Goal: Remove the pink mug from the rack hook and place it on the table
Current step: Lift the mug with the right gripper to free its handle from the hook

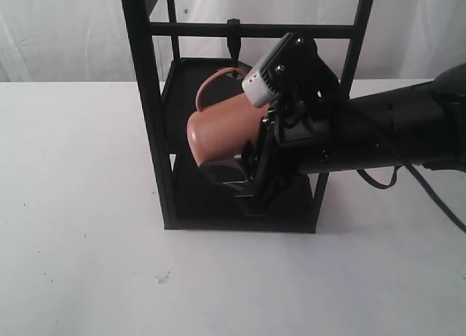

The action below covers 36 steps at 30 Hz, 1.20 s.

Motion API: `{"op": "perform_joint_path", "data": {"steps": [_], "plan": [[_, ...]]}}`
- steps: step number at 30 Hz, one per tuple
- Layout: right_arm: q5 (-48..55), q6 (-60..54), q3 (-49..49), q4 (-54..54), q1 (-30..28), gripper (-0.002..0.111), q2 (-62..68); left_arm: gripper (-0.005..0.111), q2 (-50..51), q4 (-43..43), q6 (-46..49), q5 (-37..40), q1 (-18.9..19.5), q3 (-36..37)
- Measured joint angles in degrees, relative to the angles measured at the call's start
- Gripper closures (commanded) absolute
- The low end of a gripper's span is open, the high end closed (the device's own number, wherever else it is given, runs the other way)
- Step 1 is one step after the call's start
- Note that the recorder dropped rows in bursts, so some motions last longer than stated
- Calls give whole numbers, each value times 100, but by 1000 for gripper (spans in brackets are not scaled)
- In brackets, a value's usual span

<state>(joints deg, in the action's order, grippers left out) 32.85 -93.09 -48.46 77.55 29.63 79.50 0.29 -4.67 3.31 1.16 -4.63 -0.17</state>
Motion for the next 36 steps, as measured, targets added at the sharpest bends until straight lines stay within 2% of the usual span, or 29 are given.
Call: {"op": "perform_joint_path", "data": {"steps": [1,2,3,4,5,36], "plan": [[38,0,0,51,0,71,0,107,0,0,0,0,0,0],[52,0,0,81,0,84,0,107,0,0,0,0,0,0],[111,0,0,136,9,91,0,107,0,0,0,0,0,0],[120,0,0,137,9,104,0,107,0,0,0,0,0,0],[159,-53,0,159,9,108,0,107,0,0,0,0,0,0],[-12,-497,0,173,9,108,-296,107,0,0,0,0,0,0]]}}
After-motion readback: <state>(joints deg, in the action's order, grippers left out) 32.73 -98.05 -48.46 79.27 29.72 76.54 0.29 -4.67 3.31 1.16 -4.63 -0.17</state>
